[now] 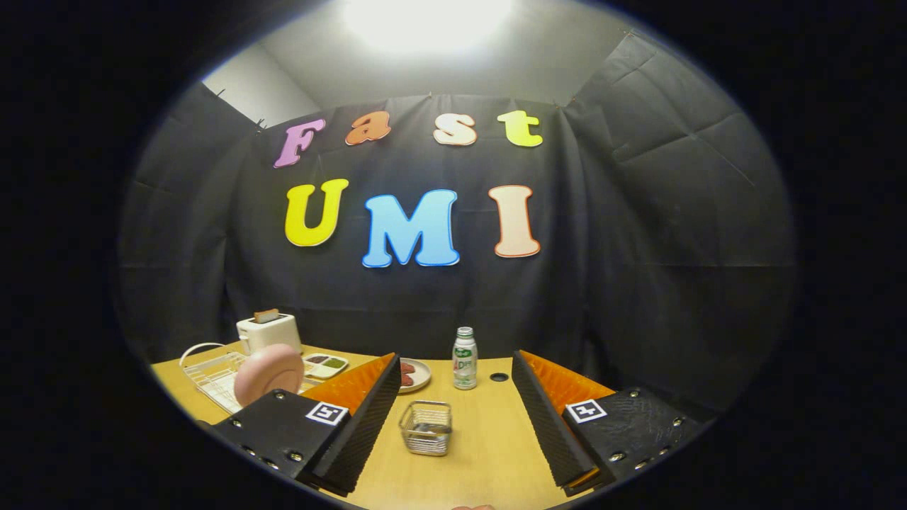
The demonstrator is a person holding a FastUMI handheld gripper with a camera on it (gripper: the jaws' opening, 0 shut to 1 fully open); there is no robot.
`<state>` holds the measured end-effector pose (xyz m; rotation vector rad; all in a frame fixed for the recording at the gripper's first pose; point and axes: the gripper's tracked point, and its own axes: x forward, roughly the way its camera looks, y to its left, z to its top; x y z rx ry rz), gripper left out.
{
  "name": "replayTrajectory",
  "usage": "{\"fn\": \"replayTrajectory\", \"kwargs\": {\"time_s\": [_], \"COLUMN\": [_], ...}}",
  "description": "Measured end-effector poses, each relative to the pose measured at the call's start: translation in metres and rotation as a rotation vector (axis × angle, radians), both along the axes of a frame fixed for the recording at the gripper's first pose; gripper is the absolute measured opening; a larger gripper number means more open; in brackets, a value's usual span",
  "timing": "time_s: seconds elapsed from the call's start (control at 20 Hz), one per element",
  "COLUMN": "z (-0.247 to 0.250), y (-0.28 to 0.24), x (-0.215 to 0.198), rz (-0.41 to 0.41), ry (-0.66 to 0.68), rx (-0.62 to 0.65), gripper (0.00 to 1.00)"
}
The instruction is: Take the plate from the dish rack, then take the spoon from the basket and place it into the plate.
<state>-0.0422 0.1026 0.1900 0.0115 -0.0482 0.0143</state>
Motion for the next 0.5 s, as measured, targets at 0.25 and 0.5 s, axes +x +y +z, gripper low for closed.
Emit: {"fn": "replayTrajectory", "kwargs": {"time_s": [0.25,0.5], "z": [0.004,0.003], "y": [0.084,0.164], "x": [-0.001,0.021], "rz": [0.110,0.215], "ry": [0.064,0.111], "rx": [0.001,-0.005], "gripper": [0.96,0.96]}}
